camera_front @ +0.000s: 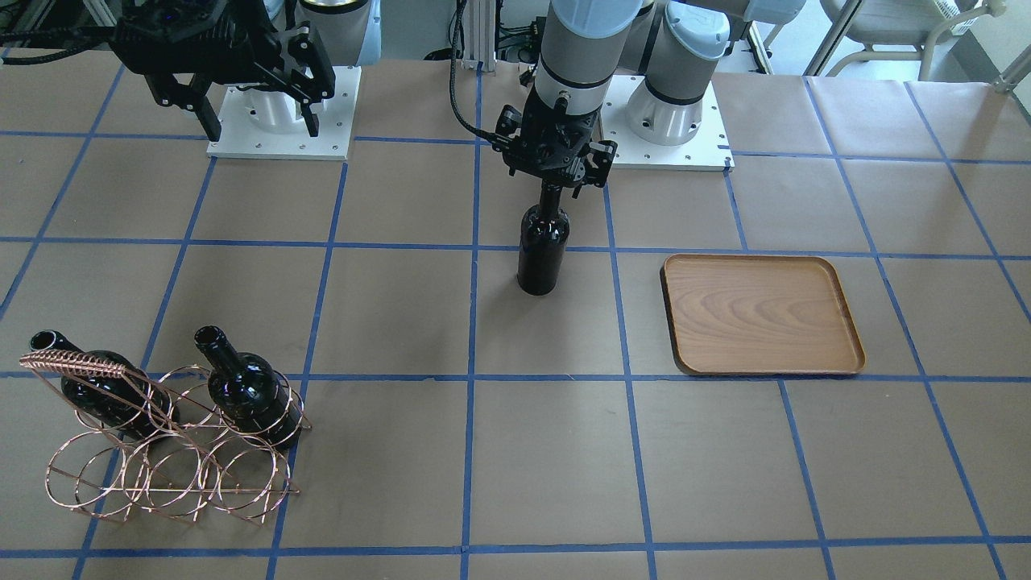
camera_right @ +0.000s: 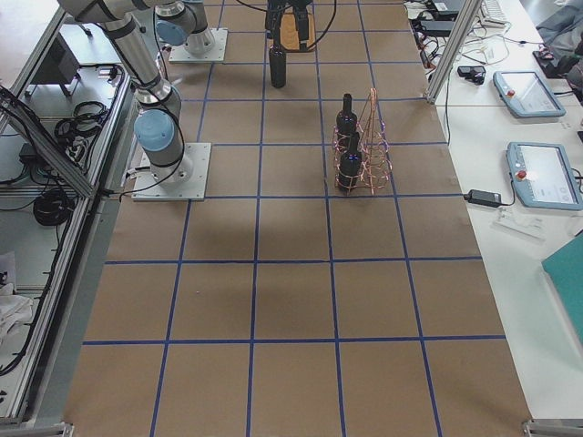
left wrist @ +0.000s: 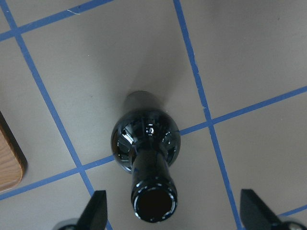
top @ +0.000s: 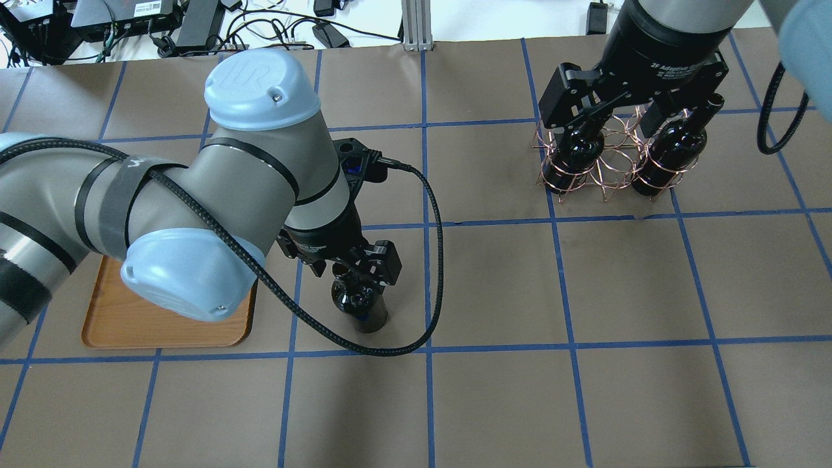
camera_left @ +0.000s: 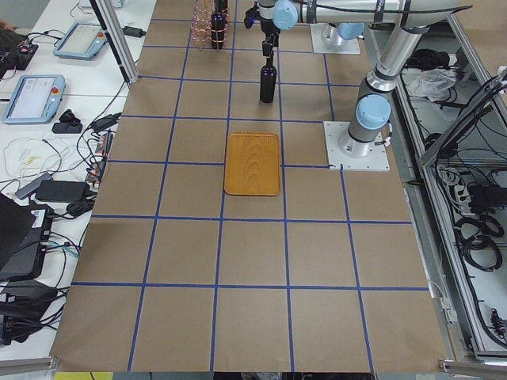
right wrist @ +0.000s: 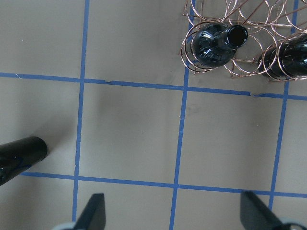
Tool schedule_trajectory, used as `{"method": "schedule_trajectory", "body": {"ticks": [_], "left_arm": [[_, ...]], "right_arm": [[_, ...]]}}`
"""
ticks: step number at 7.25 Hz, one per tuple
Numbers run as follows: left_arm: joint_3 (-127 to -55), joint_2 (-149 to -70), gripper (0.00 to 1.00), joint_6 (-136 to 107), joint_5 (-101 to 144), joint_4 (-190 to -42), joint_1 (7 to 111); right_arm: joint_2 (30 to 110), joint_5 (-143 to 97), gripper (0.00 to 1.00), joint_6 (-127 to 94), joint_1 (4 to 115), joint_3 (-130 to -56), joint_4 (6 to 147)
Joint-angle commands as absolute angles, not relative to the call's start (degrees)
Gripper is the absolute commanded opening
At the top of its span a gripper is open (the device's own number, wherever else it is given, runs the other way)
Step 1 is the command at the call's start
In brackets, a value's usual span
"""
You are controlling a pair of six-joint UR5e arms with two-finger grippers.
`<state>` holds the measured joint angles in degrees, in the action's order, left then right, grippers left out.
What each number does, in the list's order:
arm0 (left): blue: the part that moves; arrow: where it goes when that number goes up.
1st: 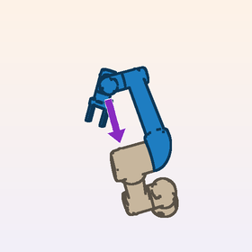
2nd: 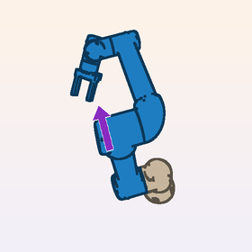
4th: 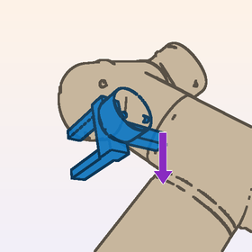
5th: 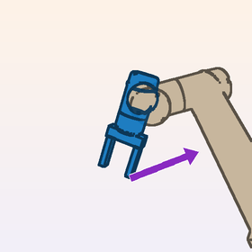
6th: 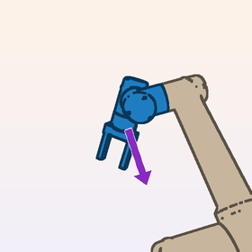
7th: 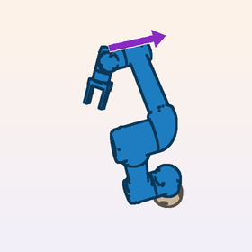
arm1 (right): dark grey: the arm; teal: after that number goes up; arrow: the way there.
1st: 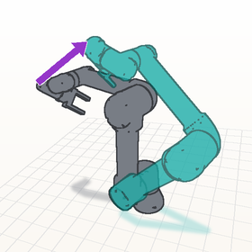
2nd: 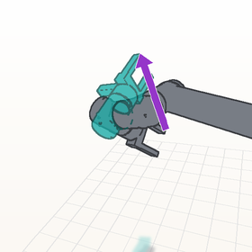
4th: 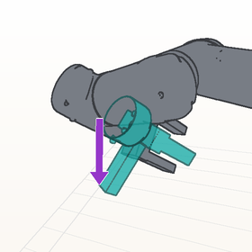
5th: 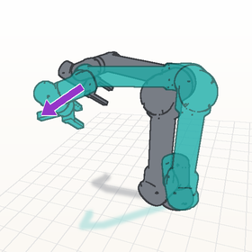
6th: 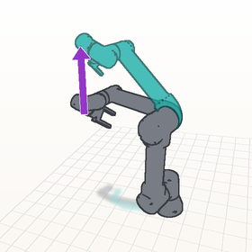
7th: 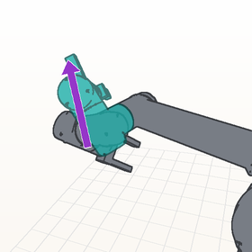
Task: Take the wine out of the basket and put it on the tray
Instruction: 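Lower the left gripper and close it on the bottle neck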
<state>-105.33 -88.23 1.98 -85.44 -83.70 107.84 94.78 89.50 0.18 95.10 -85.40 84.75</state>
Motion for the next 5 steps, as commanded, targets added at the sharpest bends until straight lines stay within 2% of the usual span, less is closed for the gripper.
{"method": "schedule_trajectory", "body": {"ticks": [1, 4, 5], "left_arm": [[-106.6, -89.3, 0.92, 2.9, -85.9, -83.3, 107.7], [-106.1, -90.1, 0.72, 3.5, -85.8, -83.1, 107.4], [-106.0, -90.2, 0.72, 3.5, -85.7, -82.6, 107.4]], "right_arm": [[94.8, 89.5, 1.00, 0.2, 95.1, -85.4, 84.7], [94.8, 89.5, 1.00, 0.2, 95.2, -85.5, 84.6], [94.8, 89.5, 1.00, 0.2, 95.2, -85.4, 84.6]]}}
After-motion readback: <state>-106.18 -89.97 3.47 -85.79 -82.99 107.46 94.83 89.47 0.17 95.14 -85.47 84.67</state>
